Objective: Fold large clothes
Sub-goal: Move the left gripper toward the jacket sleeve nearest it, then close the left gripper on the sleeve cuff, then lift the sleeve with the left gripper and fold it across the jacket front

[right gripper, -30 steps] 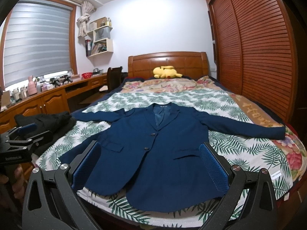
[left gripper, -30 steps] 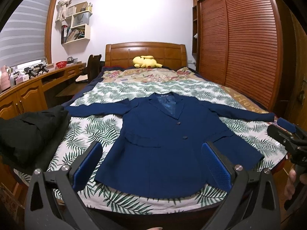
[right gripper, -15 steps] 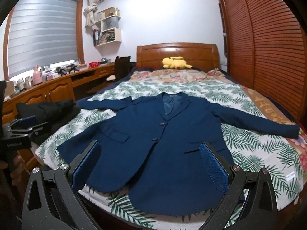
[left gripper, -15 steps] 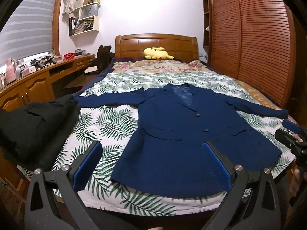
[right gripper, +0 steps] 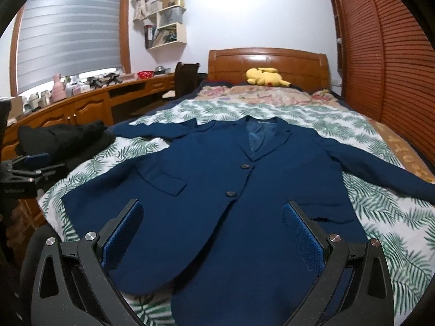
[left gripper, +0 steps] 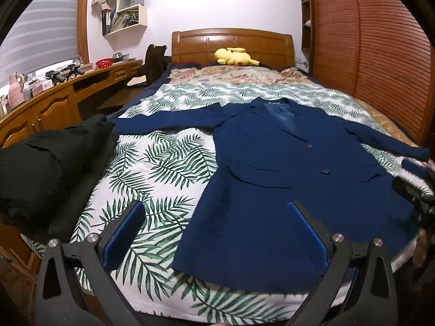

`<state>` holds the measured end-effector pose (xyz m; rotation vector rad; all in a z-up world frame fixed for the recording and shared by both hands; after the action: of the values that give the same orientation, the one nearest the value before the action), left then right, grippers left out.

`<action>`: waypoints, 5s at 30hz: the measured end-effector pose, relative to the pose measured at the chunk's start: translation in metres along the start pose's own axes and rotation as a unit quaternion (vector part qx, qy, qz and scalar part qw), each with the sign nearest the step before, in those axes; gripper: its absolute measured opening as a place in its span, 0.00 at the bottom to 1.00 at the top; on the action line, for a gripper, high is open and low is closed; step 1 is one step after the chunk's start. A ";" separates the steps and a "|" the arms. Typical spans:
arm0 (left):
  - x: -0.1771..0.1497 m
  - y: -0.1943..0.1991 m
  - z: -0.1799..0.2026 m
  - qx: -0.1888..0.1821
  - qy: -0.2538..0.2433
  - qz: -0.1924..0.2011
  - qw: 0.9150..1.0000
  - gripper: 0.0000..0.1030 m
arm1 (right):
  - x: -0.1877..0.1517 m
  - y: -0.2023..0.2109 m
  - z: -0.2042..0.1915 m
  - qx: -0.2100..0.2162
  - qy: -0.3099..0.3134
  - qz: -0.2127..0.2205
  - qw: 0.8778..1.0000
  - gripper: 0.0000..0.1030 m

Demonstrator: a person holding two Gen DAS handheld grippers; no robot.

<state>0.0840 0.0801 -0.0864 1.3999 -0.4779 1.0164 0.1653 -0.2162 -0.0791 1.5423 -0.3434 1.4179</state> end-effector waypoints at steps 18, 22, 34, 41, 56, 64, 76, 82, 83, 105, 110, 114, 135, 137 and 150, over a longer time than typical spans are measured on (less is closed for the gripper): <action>0.041 -0.054 -0.031 0.043 -0.011 -0.005 0.999 1.00 | 0.064 -0.095 0.000 0.035 0.045 0.011 0.998 1.00; 0.055 -0.071 -0.037 0.048 -0.012 -0.011 0.999 1.00 | 0.069 -0.134 -0.002 0.047 0.054 -0.009 0.997 1.00; 0.098 -0.165 -0.057 0.037 -0.005 -0.068 0.997 1.00 | 0.027 -0.194 0.001 0.078 0.044 -0.071 0.993 1.00; 0.131 -0.234 -0.067 0.042 0.005 -0.096 0.994 1.00 | 0.025 -0.198 0.000 0.075 0.044 -0.077 0.993 1.00; 0.173 -0.311 -0.102 0.018 0.124 -0.094 0.988 0.83 | 0.024 -0.202 -0.002 0.074 0.049 -0.085 0.992 1.00; 0.169 -0.343 -0.112 0.008 0.193 -0.130 0.973 0.69 | 0.022 -0.202 -0.003 0.076 0.048 -0.088 0.992 1.00; 0.182 -0.357 -0.102 0.020 0.181 -0.131 0.974 0.00 | 0.020 -0.206 -0.001 0.085 0.041 -0.095 0.991 1.00; 0.209 -0.311 -0.062 0.024 0.112 -0.099 0.988 0.00 | 0.019 -0.206 0.001 0.091 0.036 -0.095 0.991 1.00; 0.215 -0.302 -0.051 0.020 0.101 -0.095 0.990 0.00 | 0.019 -0.205 0.002 0.091 0.033 -0.094 0.991 1.00; 0.181 -0.196 0.066 -0.034 -0.082 -0.125 0.988 0.16 | 0.020 -0.204 0.003 0.091 0.029 -0.093 0.991 1.00; 0.174 -0.210 0.034 -0.019 -0.067 -0.132 0.989 0.31 | 0.021 -0.204 0.002 0.091 0.029 -0.094 0.991 1.00; 0.171 -0.237 0.000 0.010 -0.051 -0.131 0.990 0.36 | 0.021 -0.205 0.002 0.091 0.029 -0.094 0.991 1.00; 0.155 -0.351 -0.140 0.082 0.077 -0.166 0.980 0.47 | 0.020 -0.209 0.000 0.093 0.033 -0.102 0.990 1.00; 0.154 -0.350 -0.139 0.085 0.078 -0.165 0.980 0.46 | 0.020 -0.209 0.000 0.093 0.033 -0.102 0.990 1.00; 0.185 -0.280 -0.066 0.061 0.007 -0.112 0.992 0.05 | 0.021 -0.208 0.000 0.091 0.033 -0.100 0.990 1.00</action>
<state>0.3874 0.2351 -0.1109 1.5166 -0.2435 0.8833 0.3267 -0.1075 -0.1552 1.6222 -0.0167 1.3683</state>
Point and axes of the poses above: each gripper's, at about its wrist camera, not at the fingertips, and y roughly against the way its jaws point, z to its right, x to its top, the point moved 1 cm from there along -y, roughly the way its jaws point, and after that the axes turned 12 degrees about y, right-handed, at the moved point
